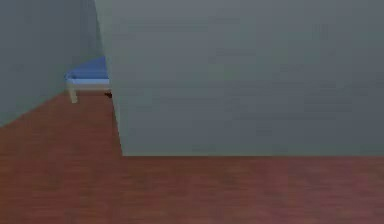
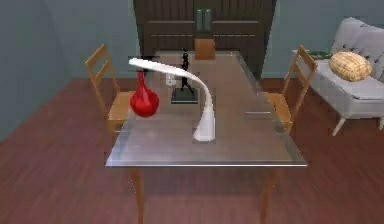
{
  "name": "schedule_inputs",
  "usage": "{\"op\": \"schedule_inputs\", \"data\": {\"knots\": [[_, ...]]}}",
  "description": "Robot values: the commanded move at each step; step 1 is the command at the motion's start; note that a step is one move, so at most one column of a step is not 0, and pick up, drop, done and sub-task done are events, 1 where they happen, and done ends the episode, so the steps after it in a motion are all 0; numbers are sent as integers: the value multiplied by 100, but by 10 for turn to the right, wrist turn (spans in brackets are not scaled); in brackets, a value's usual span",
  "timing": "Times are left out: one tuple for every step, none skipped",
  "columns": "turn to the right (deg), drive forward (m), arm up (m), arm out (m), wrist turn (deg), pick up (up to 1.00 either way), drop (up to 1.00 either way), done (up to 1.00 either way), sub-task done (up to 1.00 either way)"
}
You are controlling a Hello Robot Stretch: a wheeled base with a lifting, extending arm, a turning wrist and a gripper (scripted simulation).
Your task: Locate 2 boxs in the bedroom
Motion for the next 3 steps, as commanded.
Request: {"op": "schedule_inputs", "data": {"knots": [[450, 0, 0, 0, 0, 0, 0, 0, 0], [450, 0, 0, 0, 0, 0, 0, 0, 0], [450, 0, 0, 0, 0, 0, 0, 0, 0]]}}
